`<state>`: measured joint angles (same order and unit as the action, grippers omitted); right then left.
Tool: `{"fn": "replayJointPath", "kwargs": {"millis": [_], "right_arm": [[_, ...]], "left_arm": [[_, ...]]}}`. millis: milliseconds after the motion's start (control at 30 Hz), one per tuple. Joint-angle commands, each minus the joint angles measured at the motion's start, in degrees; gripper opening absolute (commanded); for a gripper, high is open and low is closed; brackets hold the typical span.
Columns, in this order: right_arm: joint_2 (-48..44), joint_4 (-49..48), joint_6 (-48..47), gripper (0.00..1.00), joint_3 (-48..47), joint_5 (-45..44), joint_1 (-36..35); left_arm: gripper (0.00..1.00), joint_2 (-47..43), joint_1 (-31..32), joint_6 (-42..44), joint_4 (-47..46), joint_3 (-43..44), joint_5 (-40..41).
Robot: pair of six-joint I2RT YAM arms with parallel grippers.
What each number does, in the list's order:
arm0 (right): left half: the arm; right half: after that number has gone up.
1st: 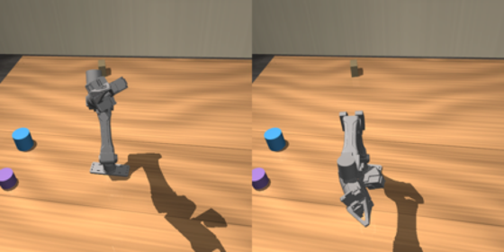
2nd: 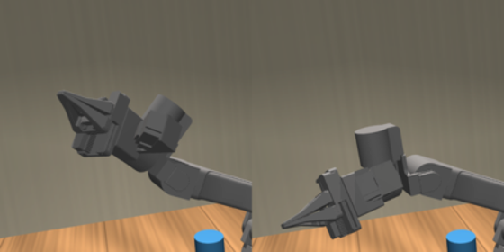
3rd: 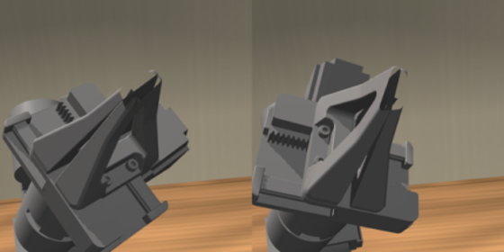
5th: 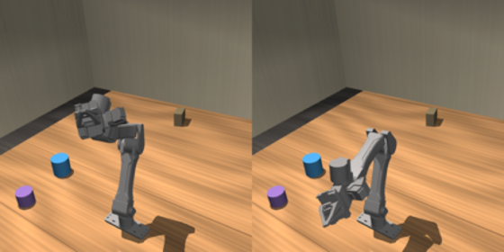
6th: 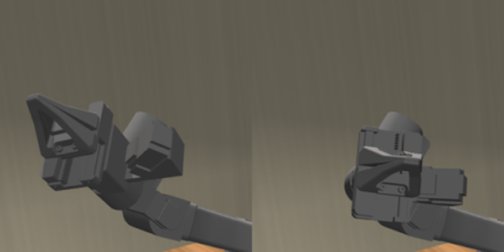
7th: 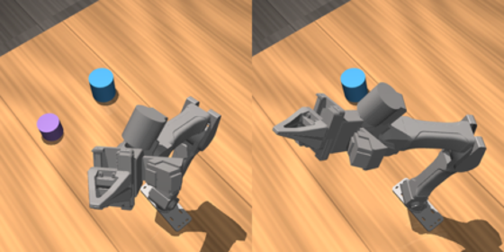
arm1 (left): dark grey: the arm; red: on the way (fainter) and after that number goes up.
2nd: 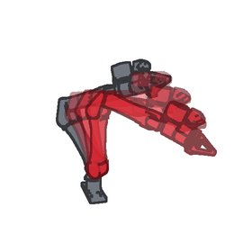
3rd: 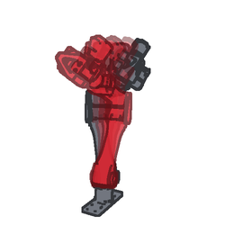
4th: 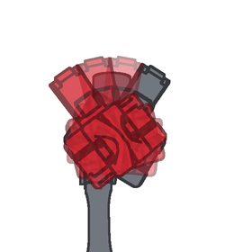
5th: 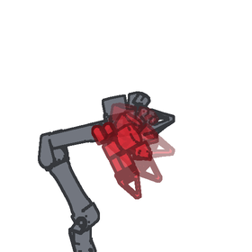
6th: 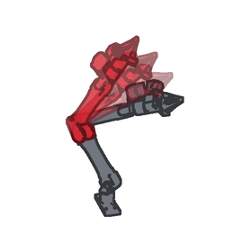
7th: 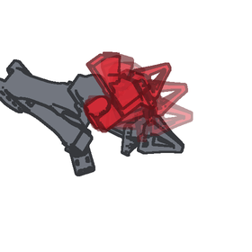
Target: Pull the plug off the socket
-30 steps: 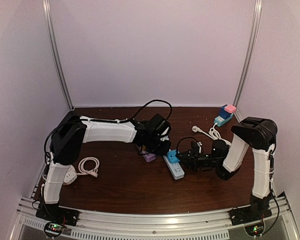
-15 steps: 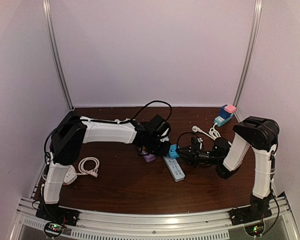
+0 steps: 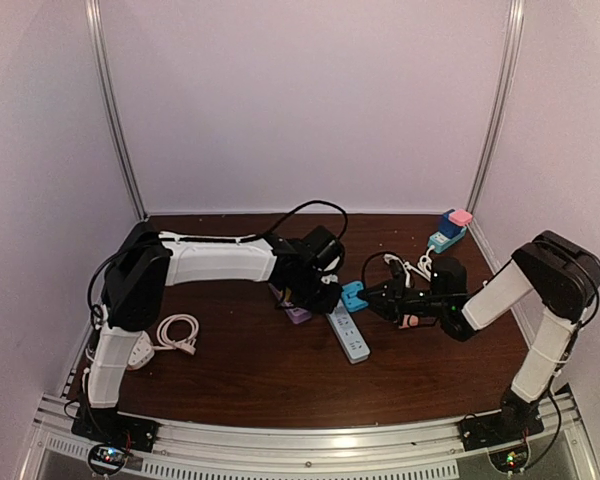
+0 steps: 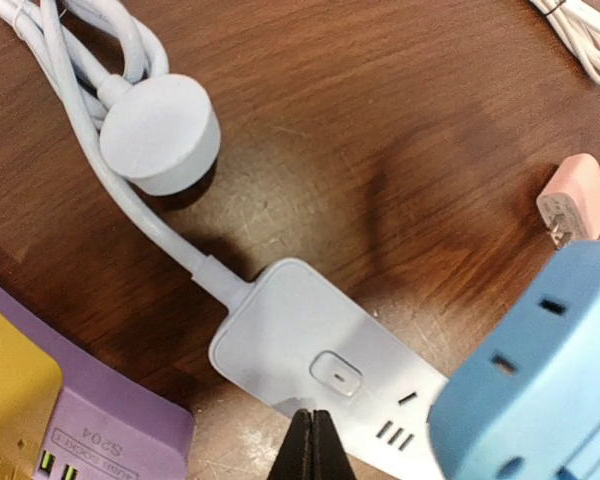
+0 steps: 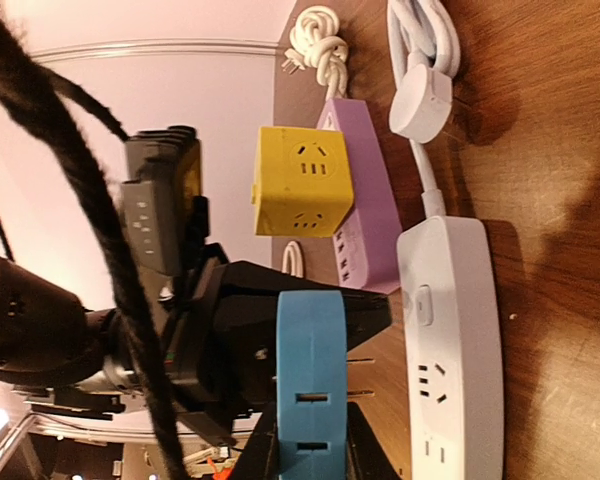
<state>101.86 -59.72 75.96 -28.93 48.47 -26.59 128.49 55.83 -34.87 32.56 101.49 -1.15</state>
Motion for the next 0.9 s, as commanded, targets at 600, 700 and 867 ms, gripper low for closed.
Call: {"fn": "replayJointPath", "kwargs": {"millis": [600,700,867], "right_arm": [[-14.6,72.9,-44.7,0.0,-22.1,-37.1,1.5],[-14.5,75.9,-46.6,0.0,-23.3,-43.3,1.3],[-13.6,79.0,-48.6,0.0,-24.5,-51.8,0.1]], "left_arm": [[0.0,-15.8,-2.1,-0.7,1.4,-6.1,3.4],[0.0,-18.4,-2.8,-0.8,1.4,-8.5,4.2],[0.0,-20.3,-3.5,-0.7,1.3,-11.1,5.0]]}}
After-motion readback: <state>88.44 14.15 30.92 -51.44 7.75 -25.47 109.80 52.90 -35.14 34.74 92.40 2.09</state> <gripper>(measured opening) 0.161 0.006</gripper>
